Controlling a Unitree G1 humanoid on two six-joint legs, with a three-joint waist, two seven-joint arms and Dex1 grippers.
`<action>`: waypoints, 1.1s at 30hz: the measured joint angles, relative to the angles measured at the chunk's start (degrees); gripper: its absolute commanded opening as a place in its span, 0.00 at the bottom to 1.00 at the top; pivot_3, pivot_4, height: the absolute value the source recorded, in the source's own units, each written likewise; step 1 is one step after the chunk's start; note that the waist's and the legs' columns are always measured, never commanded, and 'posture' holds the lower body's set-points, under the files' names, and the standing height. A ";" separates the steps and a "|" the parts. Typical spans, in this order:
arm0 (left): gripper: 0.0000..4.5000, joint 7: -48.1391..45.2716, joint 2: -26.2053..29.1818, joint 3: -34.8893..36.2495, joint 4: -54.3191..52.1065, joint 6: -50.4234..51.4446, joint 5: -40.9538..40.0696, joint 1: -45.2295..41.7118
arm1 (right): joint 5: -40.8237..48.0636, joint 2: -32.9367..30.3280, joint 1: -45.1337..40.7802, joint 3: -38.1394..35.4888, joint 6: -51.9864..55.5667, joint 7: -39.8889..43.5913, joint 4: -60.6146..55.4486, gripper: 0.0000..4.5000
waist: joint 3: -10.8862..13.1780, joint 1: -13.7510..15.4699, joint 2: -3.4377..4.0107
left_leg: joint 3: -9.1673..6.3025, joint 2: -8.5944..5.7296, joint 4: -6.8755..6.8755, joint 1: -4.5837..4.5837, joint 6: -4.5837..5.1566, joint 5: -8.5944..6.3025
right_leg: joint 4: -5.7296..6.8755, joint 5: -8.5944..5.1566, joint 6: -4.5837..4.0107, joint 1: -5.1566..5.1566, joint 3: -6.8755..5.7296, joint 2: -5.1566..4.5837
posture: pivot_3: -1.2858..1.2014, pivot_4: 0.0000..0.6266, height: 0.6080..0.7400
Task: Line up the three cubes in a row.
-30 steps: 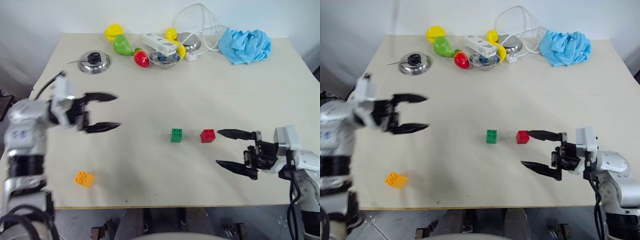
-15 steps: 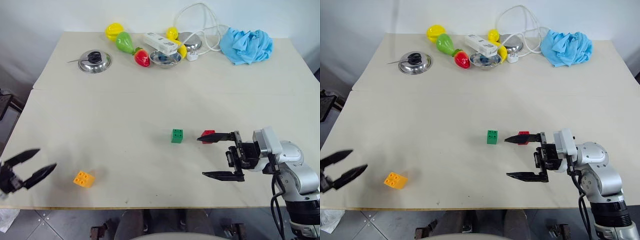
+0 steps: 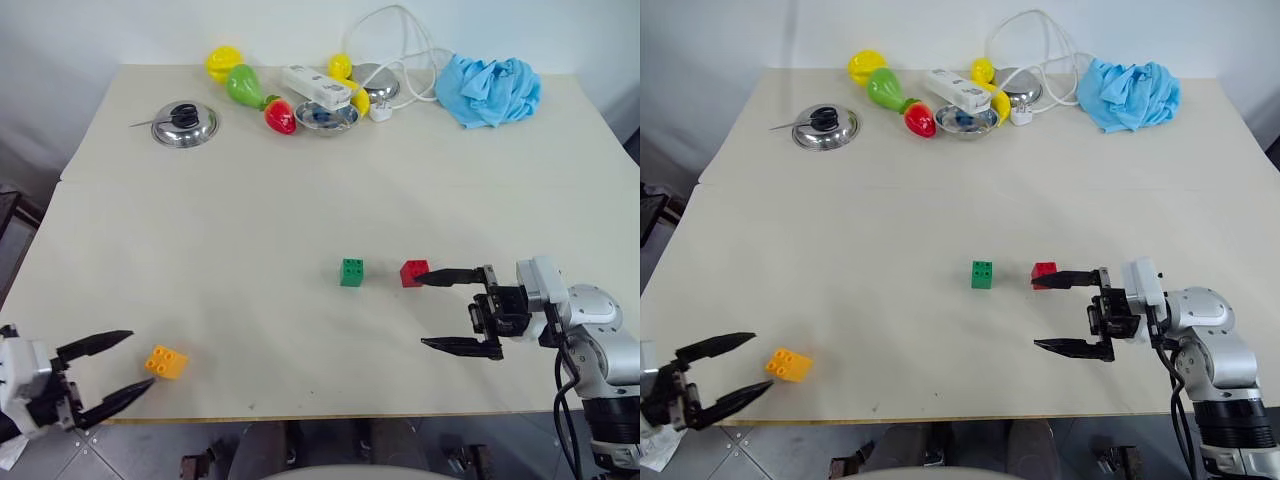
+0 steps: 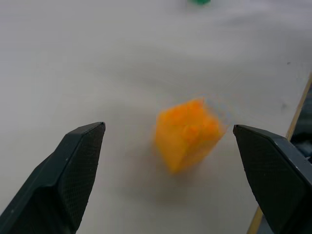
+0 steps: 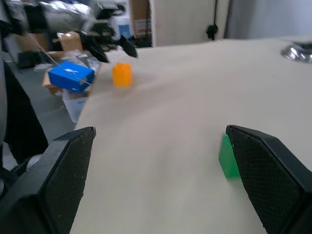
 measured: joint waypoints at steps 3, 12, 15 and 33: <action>1.00 4.75 -4.44 -1.18 -5.29 1.97 -1.25 2.52 | -0.32 0.00 0.69 -0.38 -1.20 0.25 1.39 1.00 | 0.00 -0.13 0.00 | -0.03 0.04 0.03 0.00 0.02 -0.02 | -0.05 0.00 0.00 0.04 -0.01 0.06 | 0.52 0.24 1.00; 1.00 18.09 -10.84 -7.59 -8.39 0.51 5.79 3.99 | -0.55 0.64 2.66 -0.27 -2.28 0.30 1.24 1.00 | -0.01 0.79 0.05 | -0.02 0.08 0.12 0.08 0.00 -0.03 | -0.16 -0.01 -0.03 0.03 0.10 0.05 | 0.52 0.24 1.00; 0.86 19.71 -10.83 -8.14 -7.73 -0.64 7.13 4.01 | -0.47 0.62 3.27 -0.41 -2.30 0.43 1.24 1.00 | -0.01 0.86 0.05 | -0.02 0.08 0.11 0.06 -0.02 -0.04 | -0.16 -0.03 -0.06 -0.01 0.16 -0.31 | 0.52 0.24 1.00; 0.33 -0.01 9.26 -28.53 10.48 5.23 5.41 -41.09 | 1.04 0.18 14.32 -11.44 -2.05 -4.81 -5.02 1.00 | -0.12 2.51 0.33 | 0.03 -0.15 0.17 0.04 0.08 0.07 | 0.36 -0.01 -0.02 0.01 -0.09 0.15 | 0.52 0.24 1.00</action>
